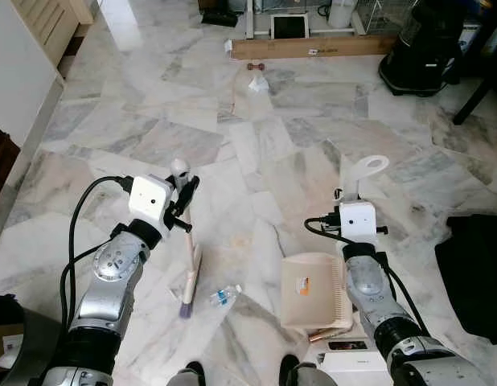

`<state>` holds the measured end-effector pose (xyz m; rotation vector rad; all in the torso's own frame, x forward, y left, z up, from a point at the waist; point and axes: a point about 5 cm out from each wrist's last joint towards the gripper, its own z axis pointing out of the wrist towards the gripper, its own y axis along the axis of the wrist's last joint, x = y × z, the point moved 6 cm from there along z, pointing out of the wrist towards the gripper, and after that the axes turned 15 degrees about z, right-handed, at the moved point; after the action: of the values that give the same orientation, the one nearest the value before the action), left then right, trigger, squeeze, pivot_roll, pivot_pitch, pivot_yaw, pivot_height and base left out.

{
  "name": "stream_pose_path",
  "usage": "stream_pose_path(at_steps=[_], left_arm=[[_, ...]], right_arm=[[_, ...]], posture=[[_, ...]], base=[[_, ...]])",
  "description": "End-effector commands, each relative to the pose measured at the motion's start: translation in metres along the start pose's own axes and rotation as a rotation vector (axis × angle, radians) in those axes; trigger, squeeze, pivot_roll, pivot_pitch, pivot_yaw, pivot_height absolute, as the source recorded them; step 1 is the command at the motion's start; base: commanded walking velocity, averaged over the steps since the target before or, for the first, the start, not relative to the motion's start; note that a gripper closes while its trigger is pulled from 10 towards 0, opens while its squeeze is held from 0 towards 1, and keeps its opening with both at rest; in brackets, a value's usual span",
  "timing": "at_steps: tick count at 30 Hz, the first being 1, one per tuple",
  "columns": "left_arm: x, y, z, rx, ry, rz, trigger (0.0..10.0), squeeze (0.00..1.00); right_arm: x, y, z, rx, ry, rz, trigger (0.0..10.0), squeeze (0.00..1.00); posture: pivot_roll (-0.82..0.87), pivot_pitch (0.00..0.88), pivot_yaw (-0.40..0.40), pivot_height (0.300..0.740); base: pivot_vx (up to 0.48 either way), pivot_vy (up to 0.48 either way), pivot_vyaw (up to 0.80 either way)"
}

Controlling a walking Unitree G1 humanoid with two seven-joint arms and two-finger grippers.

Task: Sweep floor

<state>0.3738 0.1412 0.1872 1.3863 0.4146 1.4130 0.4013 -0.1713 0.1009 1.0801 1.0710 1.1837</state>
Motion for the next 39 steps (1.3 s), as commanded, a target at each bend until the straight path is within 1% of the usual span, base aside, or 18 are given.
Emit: stream_pose_path(at_steps=[1,7,10,11,13,16,17,18,19,20,22,25,26,29,31,35,39], left_arm=[[0.000,0.005,-0.001,-0.012,-0.008,0.035,10.0,0.00],[-0.001,0.005,-0.001,-0.009,-0.012,0.033,10.0,0.00],[0.006,0.001,0.000,0.001,0.038,-0.005,10.0,0.00],[0.012,-0.002,0.001,0.007,0.080,-0.028,10.0,0.00],[0.019,-0.004,0.001,0.010,0.125,-0.053,10.0,0.00],[0.027,-0.001,0.002,-0.006,0.200,-0.072,10.0,0.00],[0.028,-0.001,0.003,-0.007,0.209,-0.071,10.0,0.00],[0.031,0.001,0.000,-0.014,0.234,-0.073,10.0,0.00],[0.032,0.000,-0.001,-0.013,0.244,-0.078,10.0,0.00],[0.033,-0.003,0.000,-0.008,0.252,-0.086,10.0,0.00],[0.033,-0.005,0.000,-0.003,0.252,-0.084,10.0,0.00],[0.032,-0.010,-0.001,0.005,0.257,-0.085,10.0,0.00],[0.032,-0.011,0.000,0.006,0.258,-0.086,10.0,0.00],[0.032,-0.016,0.001,0.020,0.268,-0.087,10.0,0.00],[0.032,-0.017,0.001,0.021,0.270,-0.090,10.0,0.00],[0.025,-0.021,0.000,0.028,0.263,-0.106,10.0,0.00],[0.023,-0.023,0.001,0.031,0.261,-0.114,10.0,0.00]], right_arm=[[0.005,0.004,0.001,-0.018,0.009,0.002,10.0,0.00],[0.008,0.004,0.001,-0.017,0.013,0.014,10.0,0.00],[0.010,0.009,0.004,-0.029,0.020,0.051,10.0,0.00],[0.010,0.013,0.007,-0.039,0.014,0.078,10.0,0.00],[0.008,0.018,0.009,-0.053,0.005,0.102,10.0,0.00],[0.002,0.034,0.017,-0.108,-0.018,0.161,10.0,0.00],[0.002,0.036,0.018,-0.115,-0.019,0.163,10.0,0.00],[0.002,0.043,0.018,-0.145,-0.011,0.166,10.0,0.00],[0.002,0.045,0.018,-0.158,-0.009,0.168,10.0,0.00],[0.002,0.047,0.019,-0.163,-0.008,0.171,10.0,0.00],[0.002,0.049,0.019,-0.169,-0.004,0.179,10.0,0.00],[0.002,0.050,0.017,-0.182,0.005,0.217,10.0,0.00],[0.002,0.050,0.017,-0.180,0.007,0.219,10.0,0.00],[0.006,0.045,0.014,-0.162,0.026,0.220,10.0,0.00],[0.006,0.044,0.012,-0.161,0.028,0.219,10.0,0.00],[0.006,0.041,0.012,-0.147,0.018,0.242,10.0,0.00],[0.007,0.046,0.015,-0.157,0.013,0.266,10.0,0.00]], posture=[[0.12,0.267,0.017,0.740],[0.12,0.270,0.018,0.740],[0.11,0.266,0.019,0.740],[0.11,0.252,0.018,0.740],[0.10,0.240,0.018,0.740],[0.09,0.206,0.015,0.740],[0.09,0.192,0.015,0.740],[0.09,0.185,0.014,0.740],[0.09,0.160,0.012,0.740],[0.08,0.153,0.012,0.740],[0.08,0.128,0.009,0.740],[0.06,0.092,0.004,0.740],[0.06,0.092,0.004,0.740],[0.05,0.044,-0.007,0.740],[0.05,0.039,-0.008,0.740],[0.05,0.019,-0.011,0.740],[0.05,0.014,-0.010,0.740]], base=[[0.000,0.000,0.00],[0.000,0.000,0.00],[0.000,0.000,0.00],[0.000,0.000,0.00],[0.000,0.000,0.00],[0.000,0.000,0.00],[0.000,0.000,0.00],[0.000,0.000,0.00],[0.000,0.000,0.00],[0.000,0.000,0.00],[0.000,0.000,0.00],[0.000,0.000,0.00],[0.000,0.000,0.00],[0.000,0.000,0.00],[0.000,0.000,0.00],[0.000,0.000,0.00],[0.000,0.154,0.00]])
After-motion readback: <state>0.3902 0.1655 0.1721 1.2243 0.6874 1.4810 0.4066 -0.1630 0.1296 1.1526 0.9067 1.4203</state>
